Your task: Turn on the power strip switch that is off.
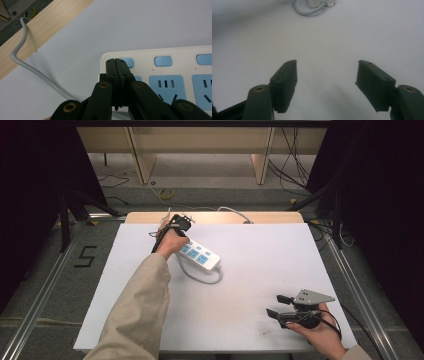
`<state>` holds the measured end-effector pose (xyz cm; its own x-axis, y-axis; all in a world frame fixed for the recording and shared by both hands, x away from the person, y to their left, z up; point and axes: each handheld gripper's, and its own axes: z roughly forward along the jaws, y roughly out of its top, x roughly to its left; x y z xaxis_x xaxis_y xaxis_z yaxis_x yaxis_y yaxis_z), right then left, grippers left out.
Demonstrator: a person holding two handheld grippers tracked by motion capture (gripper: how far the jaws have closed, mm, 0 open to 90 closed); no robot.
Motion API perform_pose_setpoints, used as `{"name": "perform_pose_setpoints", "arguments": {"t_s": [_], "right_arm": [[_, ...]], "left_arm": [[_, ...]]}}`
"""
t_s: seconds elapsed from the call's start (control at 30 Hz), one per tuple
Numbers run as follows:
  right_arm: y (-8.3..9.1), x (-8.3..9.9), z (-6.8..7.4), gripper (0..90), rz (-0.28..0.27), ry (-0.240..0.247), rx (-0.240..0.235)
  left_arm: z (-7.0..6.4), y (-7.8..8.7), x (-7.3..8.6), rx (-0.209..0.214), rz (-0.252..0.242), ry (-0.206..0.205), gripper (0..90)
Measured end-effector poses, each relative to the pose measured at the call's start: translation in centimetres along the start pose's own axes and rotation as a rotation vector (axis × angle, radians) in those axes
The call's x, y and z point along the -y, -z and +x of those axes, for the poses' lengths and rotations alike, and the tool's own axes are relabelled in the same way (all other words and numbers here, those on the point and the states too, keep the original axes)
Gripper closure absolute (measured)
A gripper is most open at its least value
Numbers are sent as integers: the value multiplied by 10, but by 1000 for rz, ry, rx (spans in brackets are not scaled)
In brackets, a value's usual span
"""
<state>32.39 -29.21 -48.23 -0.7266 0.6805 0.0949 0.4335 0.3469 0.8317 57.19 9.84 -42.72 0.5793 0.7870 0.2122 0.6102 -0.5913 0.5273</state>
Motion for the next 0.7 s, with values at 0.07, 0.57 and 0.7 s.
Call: {"name": "perform_pose_setpoints", "arguments": {"t_s": [0.07, 0.57, 0.7], "right_arm": [[0, 0, 0, 337, 0, 0, -1], [0, 0, 0, 337, 0, 1, -2], [0, 0, 0, 337, 1, 0, -3]], "left_arm": [[-1, -1, -1, 0, -2, -2, 898], [-3, -10, -3, 16, 1, -1, 898], [-5, -12, -4, 18, -6, 6, 898]]}}
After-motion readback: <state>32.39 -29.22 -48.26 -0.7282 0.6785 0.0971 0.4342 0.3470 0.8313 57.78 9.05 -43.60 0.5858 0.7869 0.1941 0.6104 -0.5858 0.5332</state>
